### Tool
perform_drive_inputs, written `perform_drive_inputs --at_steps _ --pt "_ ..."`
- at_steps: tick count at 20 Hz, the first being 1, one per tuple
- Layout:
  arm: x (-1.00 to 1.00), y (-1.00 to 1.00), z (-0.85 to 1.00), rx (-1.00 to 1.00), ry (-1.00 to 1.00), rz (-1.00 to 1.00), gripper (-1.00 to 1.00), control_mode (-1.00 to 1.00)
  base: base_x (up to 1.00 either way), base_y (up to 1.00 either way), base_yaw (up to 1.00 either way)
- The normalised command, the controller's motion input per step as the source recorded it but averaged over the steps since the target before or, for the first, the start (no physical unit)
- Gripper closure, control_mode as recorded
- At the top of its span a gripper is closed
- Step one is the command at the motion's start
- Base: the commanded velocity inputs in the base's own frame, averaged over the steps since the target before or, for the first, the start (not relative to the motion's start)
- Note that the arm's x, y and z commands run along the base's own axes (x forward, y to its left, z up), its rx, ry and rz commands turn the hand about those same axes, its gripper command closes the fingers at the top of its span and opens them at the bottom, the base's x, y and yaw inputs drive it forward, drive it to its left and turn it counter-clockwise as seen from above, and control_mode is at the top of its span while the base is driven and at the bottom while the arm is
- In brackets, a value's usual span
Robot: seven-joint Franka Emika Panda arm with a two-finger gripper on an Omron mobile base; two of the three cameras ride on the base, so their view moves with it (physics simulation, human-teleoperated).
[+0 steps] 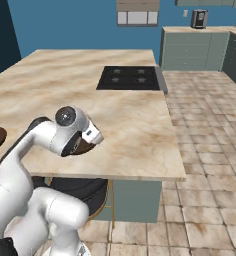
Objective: Pick up the bowls from the cabinet and place each bowl in front of a stool on the dining counter.
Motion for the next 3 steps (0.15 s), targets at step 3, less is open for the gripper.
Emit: perform_drive_inputs --at_steps 3 --pt "-0.63 -0.16 0.67 -0.1 0.37 0.0 -1.0 -1.0 0.0 0.0 0.0"
